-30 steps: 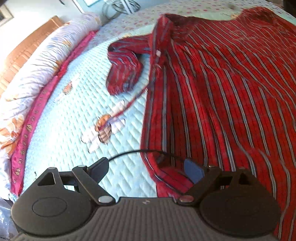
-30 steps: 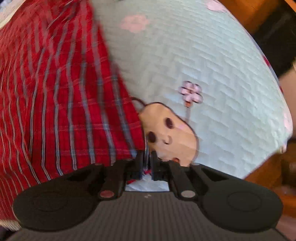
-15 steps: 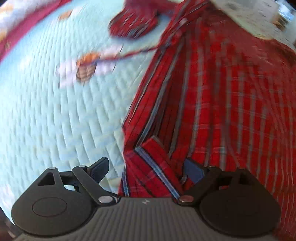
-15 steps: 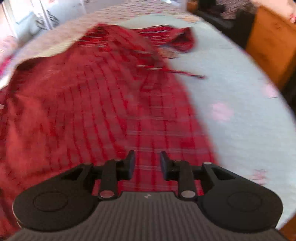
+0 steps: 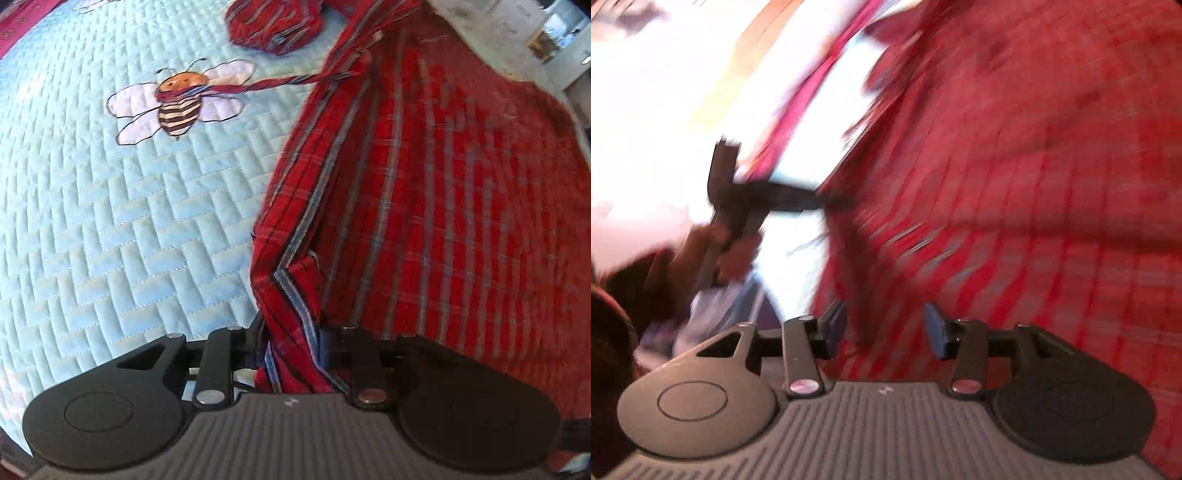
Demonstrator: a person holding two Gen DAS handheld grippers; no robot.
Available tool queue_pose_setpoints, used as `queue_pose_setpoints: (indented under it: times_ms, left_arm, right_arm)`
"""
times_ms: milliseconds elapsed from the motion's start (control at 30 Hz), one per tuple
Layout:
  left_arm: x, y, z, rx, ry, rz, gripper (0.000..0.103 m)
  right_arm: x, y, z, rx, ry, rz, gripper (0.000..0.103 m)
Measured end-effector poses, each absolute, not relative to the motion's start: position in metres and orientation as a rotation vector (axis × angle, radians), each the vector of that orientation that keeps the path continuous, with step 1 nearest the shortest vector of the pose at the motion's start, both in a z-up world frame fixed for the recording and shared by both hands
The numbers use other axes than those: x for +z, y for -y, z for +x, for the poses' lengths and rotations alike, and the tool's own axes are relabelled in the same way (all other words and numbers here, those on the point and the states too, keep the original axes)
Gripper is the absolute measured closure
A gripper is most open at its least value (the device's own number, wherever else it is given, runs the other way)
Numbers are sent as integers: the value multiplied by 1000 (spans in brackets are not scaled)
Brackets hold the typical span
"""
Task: Fold clothes
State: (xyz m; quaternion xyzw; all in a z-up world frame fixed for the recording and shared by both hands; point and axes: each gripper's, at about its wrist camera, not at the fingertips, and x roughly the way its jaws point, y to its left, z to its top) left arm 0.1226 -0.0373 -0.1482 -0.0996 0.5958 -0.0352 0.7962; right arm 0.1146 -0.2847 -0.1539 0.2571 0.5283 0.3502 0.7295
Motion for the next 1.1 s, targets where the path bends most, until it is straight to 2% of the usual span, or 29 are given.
queue_pose_setpoints:
  times_ms: [100, 233, 367, 467, 600, 667, 700, 900, 933, 967, 1000, 1033, 1067, 1100]
  left_arm:
    - [-142, 36, 107, -123, -1288, -211, 63]
    - [-150, 25, 93, -103, -1346, -235, 59]
    - [-155, 18, 87, -110, -1389, -263, 51]
    - [-161, 13, 83, -152, -1436, -298, 50]
    - [-165, 1, 80, -231, -1483, -512, 49]
    - [-163, -3, 79, -216, -1476, -537, 43]
    - [-164, -3, 79, -195, -1482, -501, 38]
    - [-180, 7, 76, -84, -1543, -289, 39]
    - [-179, 16, 75, -86, -1544, -220, 40]
    - [-178, 23, 75, -87, -1543, -158, 51]
    - [-175, 24, 75, -73, -1533, -143, 69]
    - [-172, 25, 75, -59, -1524, -127, 79]
    - [-168, 26, 74, -45, -1514, -111, 98]
    - [-165, 27, 74, -31, -1503, -96, 101]
  right_arm:
    - [-180, 249, 129, 869, -1197, 540, 53]
    - [-205, 207, 144, 957, -1229, 528, 49]
    - [-207, 169, 148, 1054, -1225, 535, 49]
    - [-206, 139, 150, 1100, -1205, 499, 47]
    - [-205, 104, 160, 1122, -1165, 502, 45]
    - [-206, 88, 167, 1139, -1151, 497, 43]
    - [-207, 80, 170, 1148, -1144, 495, 42]
    - [-207, 52, 178, 1217, -1098, 567, 41]
    - [-207, 49, 179, 1224, -1099, 585, 41]
    - [-207, 47, 181, 1225, -1105, 602, 41]
    - [-207, 48, 182, 1217, -1118, 617, 41]
    - [-210, 53, 185, 1194, -1141, 636, 41]
    - [-213, 62, 189, 1166, -1167, 659, 41]
    - [-215, 73, 191, 1133, -1181, 677, 40]
